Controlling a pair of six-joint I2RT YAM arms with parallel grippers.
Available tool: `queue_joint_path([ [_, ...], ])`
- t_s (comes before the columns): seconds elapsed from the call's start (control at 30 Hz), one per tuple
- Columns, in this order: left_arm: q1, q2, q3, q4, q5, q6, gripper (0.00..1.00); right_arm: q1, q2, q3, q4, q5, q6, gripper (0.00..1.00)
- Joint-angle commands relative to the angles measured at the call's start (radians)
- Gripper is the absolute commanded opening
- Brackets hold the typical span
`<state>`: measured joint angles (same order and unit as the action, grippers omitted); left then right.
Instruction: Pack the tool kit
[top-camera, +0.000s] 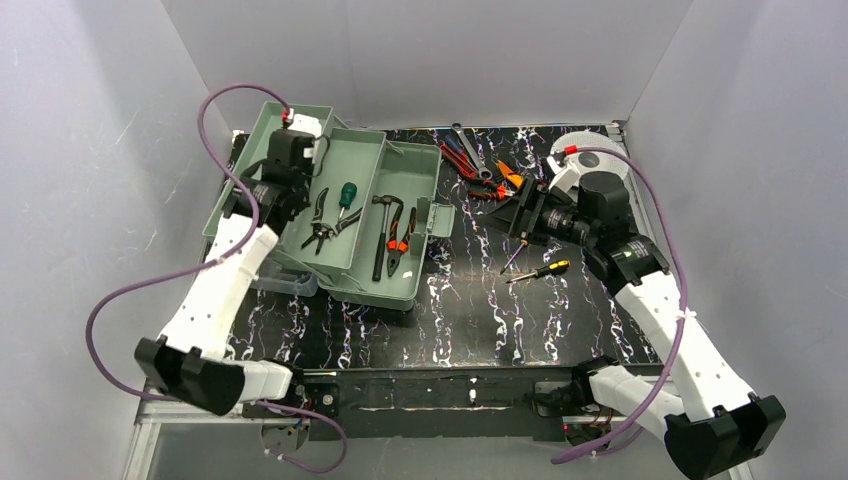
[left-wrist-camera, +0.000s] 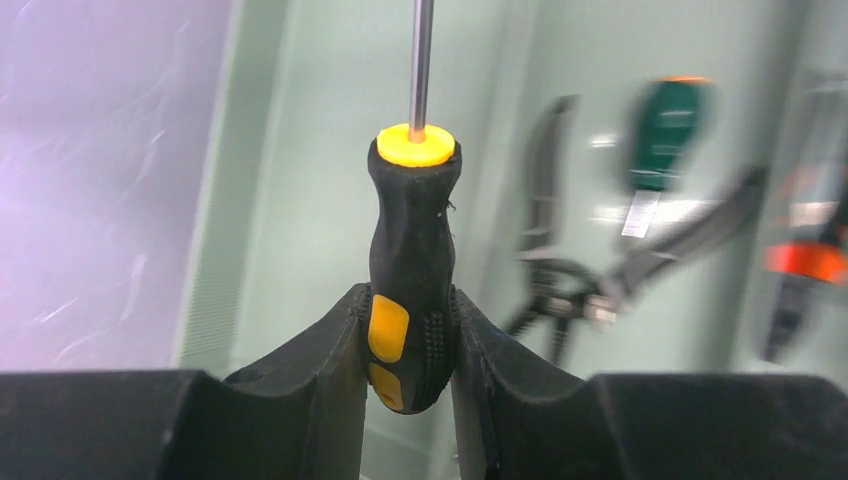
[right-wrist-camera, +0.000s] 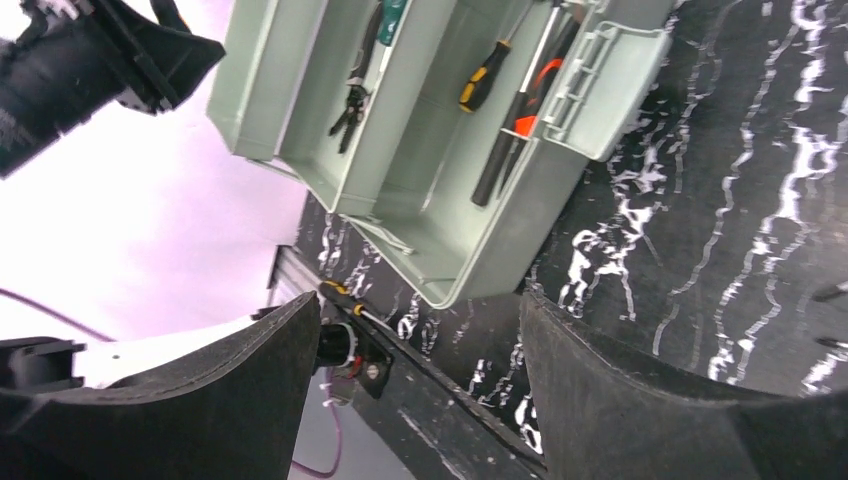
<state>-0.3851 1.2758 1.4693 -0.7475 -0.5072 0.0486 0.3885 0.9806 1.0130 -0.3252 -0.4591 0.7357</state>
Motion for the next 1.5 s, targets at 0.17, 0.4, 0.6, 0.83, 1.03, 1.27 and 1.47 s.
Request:
queue_joint_path([
  [0.17,0.207,0.205,0.042,-0.100,-0.125,0.084,0.00,0.000,-0.075,0.020,-0.214,0.160,-0.166,0.81],
  [0.4,0.215,0.152,0.048,-0.119,-0.029,0.027,0.68,-0.003,-0.050,-0.039,-0.344,0.547,-0.187,0.83],
  [0.6,0.213,0.062,0.099,-0.156,0.120,-0.021,0.92,-0.012,0.053,-0.042,-0.399,0.778,-0.139,0.84],
  [0.83,0.212,-0.096,0.011,-0.049,0.591,-0.147,0.98,-0.041,0.148,-0.022,-0.448,0.975,-0.042,0.82],
  [1.03,0.197,-0.245,-0.239,0.219,0.859,-0.129,0.98,-0.121,0.224,-0.032,-0.479,1.027,0.078,0.78],
  [1.27,0.183,-0.320,-0.398,0.347,0.964,-0.180,0.98,-0.256,0.264,-0.153,-0.315,0.800,0.193,0.76],
  [1.47,0.166,-0.329,-0.406,0.349,0.984,-0.199,0.98,-0.270,0.380,-0.163,-0.228,0.763,0.270,0.73],
])
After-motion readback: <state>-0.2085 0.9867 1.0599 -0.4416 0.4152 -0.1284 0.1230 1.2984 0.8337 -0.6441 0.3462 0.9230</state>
